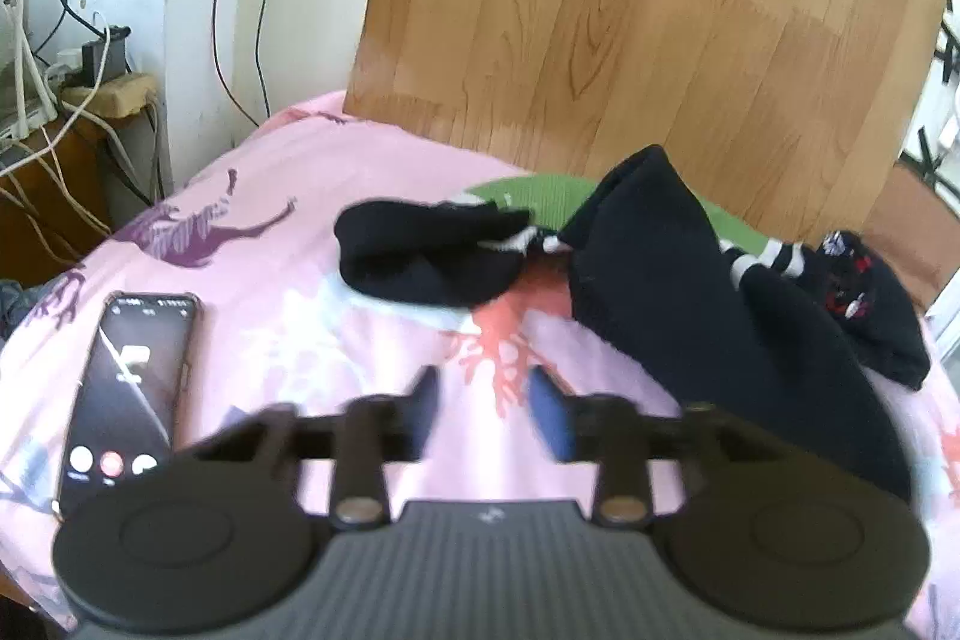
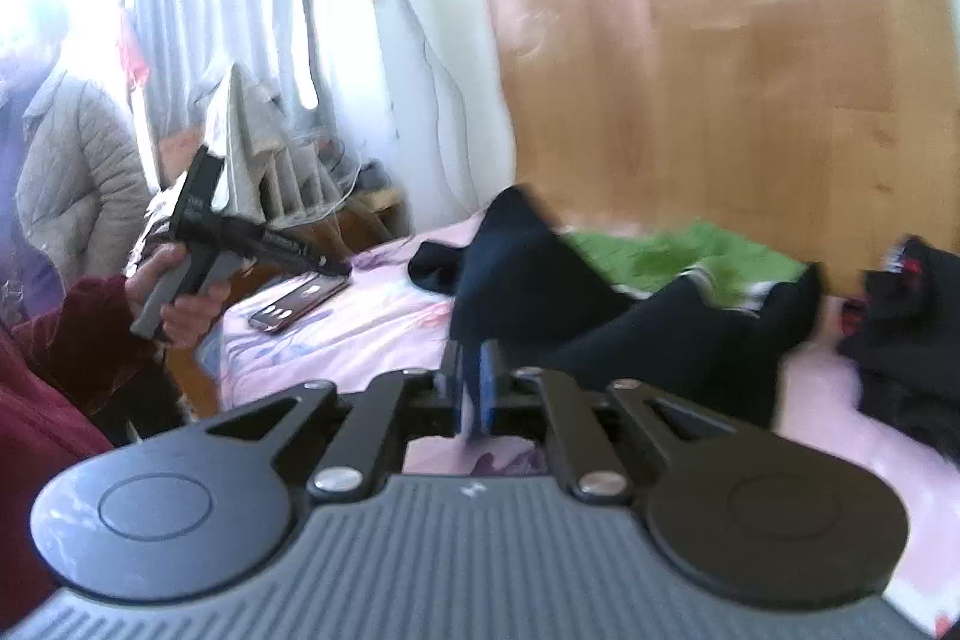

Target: Fold small clothes

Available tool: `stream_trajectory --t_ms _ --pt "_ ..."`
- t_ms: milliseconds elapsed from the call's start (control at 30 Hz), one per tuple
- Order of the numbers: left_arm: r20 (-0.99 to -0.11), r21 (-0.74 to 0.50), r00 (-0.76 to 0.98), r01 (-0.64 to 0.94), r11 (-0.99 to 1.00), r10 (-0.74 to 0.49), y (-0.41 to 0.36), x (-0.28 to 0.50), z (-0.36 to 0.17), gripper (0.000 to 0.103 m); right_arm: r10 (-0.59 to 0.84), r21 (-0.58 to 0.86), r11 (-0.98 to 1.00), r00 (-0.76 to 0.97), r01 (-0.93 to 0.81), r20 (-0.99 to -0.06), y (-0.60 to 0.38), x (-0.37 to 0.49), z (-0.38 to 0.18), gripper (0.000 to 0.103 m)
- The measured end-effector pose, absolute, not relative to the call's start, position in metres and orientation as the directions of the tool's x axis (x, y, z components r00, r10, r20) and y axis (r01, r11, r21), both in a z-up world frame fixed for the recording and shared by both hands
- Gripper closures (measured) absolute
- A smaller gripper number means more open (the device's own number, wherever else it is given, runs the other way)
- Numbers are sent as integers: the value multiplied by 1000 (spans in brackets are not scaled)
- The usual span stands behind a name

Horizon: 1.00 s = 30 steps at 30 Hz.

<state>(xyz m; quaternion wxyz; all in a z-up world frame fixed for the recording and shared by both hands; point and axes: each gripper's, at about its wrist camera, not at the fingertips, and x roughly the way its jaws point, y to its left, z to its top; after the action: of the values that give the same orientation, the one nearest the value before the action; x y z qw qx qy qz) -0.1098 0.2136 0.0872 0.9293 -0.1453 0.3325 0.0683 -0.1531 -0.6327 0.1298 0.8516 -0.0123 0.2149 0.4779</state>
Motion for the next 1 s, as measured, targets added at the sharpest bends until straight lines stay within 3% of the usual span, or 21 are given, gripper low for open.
stream_trajectory --t_ms 67,200,267,333,367,433,500,533,567,600,633,667,767,867,900,933,967,1000 --pt "-633 -195 774 -201 960 33 207 -96 80 50 721 174 670 575 -722 -387 -642 -141 126 59" --pt "-630 -133 775 -175 976 53 185 -66 60 40 615 231 782 656 -579 -438 -614 -109 91 59" --pt "-644 -141 763 -189 972 55 182 -51 52 24 596 261 800 664 -541 -452 -637 -104 88 59" --pt "-640 -171 767 -192 966 39 180 -43 46 17 593 295 804 657 -517 -465 -626 -104 75 57" --pt "-640 -184 767 -194 964 32 180 -37 44 8 598 310 800 644 -513 -477 -621 -99 69 55" --pt "-633 -200 774 -201 959 30 178 -28 42 2 620 333 782 600 -527 -506 -595 -100 59 47" --pt "-630 -208 776 -200 957 25 174 -18 41 9 645 353 758 547 -548 -535 -570 -90 48 38" --pt "-637 -214 771 -190 958 10 172 -13 40 39 659 369 744 519 -557 -545 -543 -82 39 37" --pt "-665 -235 746 -173 957 -29 169 -4 38 80 671 388 732 495 -560 -552 -547 -79 37 37" --pt "-694 -261 718 -173 950 -60 168 3 37 95 686 404 718 480 -567 -547 -538 -80 41 40" --pt "-709 -287 700 -182 941 -81 168 6 37 97 698 400 707 484 -583 -528 -519 -79 37 50" --pt "-703 -304 706 -184 935 -89 167 4 43 97 711 398 689 458 -606 -533 -508 -77 37 96" --pt "-623 -350 771 -120 929 -135 169 -23 87 97 730 403 673 467 -621 -499 -474 -71 53 96" --pt "-474 -387 859 -7 922 -193 172 -68 149 97 790 454 611 538 -649 -294 -488 -70 100 96" --pt "-425 -359 889 5 933 -169 171 -82 165 95 784 462 609 580 -645 -223 -498 -70 114 96" --pt "-382 -323 915 -2 947 -128 169 -94 177 84 751 480 630 637 -610 -175 -504 -64 125 96" --pt "-342 -279 937 -22 960 -78 169 -106 187 56 714 502 655 680 -564 -167 -519 -60 130 94" --pt "-323 -249 946 -40 968 -44 169 -113 190 43 671 513 689 718 -511 -185 -522 -53 131 89"
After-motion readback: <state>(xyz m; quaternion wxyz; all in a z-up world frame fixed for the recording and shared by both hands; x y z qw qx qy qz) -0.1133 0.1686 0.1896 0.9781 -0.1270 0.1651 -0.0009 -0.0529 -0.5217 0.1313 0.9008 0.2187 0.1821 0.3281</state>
